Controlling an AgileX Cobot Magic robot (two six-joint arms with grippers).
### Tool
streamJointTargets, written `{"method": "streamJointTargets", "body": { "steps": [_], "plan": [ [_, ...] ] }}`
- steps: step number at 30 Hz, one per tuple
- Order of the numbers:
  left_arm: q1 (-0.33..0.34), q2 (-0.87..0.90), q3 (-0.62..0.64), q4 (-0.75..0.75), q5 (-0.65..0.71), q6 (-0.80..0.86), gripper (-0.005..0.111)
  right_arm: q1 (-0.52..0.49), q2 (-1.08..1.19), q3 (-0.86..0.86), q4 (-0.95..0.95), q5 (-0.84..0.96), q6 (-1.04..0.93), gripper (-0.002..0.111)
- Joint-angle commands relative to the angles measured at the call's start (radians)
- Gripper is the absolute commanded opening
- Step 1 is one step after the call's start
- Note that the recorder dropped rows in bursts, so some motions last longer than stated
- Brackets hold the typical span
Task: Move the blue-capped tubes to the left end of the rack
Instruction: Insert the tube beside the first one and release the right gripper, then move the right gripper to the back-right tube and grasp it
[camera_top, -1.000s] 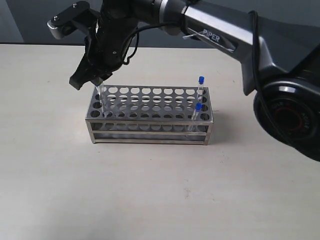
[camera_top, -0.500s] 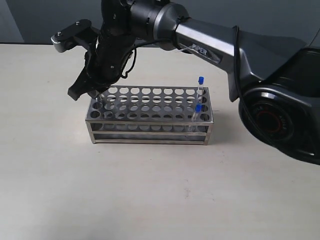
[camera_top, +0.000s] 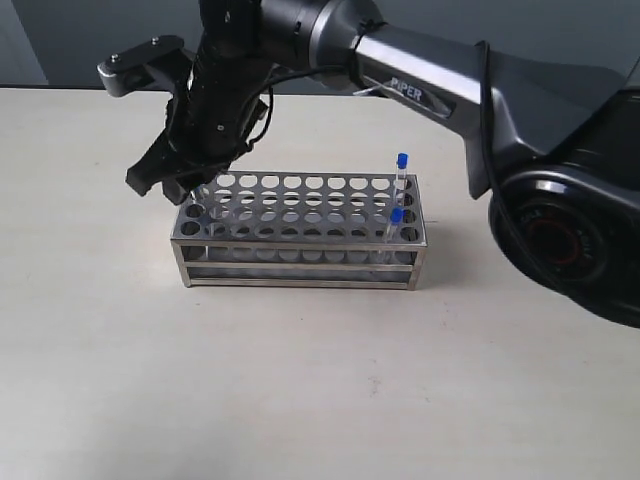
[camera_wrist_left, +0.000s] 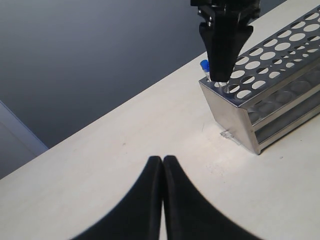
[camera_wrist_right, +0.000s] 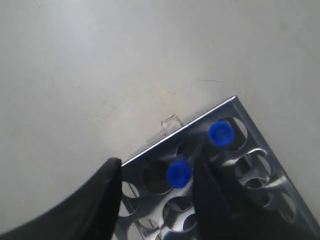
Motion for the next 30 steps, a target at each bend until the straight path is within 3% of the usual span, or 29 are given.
{"method": "streamJointTargets", "body": {
  "steps": [1,7,12,15,22,30],
  "plan": [
    [-0.004,0.003,-0.005,0.001,-0.007,-0.005,0.001,0.000,-0.074,-0.007,-0.030,-0.005,0.014,0.044],
    [-0.004,0.003,-0.005,0.001,-0.007,-0.005,0.001,0.000,-0.140,-0.007,-0.138,0.035,0.048,0.039],
    [-0.004,0.003,-0.005,0.001,-0.007,-0.005,0.001,-0.005,-0.185,-0.007,-0.428,0.139,0.174,0.024],
    [-0.004,0.003,-0.005,0.001,-0.007,-0.005,0.001,-0.041,-0.199,0.007,-0.553,0.139,0.294,0.024],
    [-0.004,0.003,-0.005,-0.001,-0.005,-0.005,0.001,-0.193,-0.239,0.129,-0.381,0.139,0.306,0.027],
    [-0.004,0.003,-0.005,-0.001,-0.005,-0.005,0.001,-0.254,-0.237,0.270,-0.383,0.139,0.306,0.028]
  ]
}}
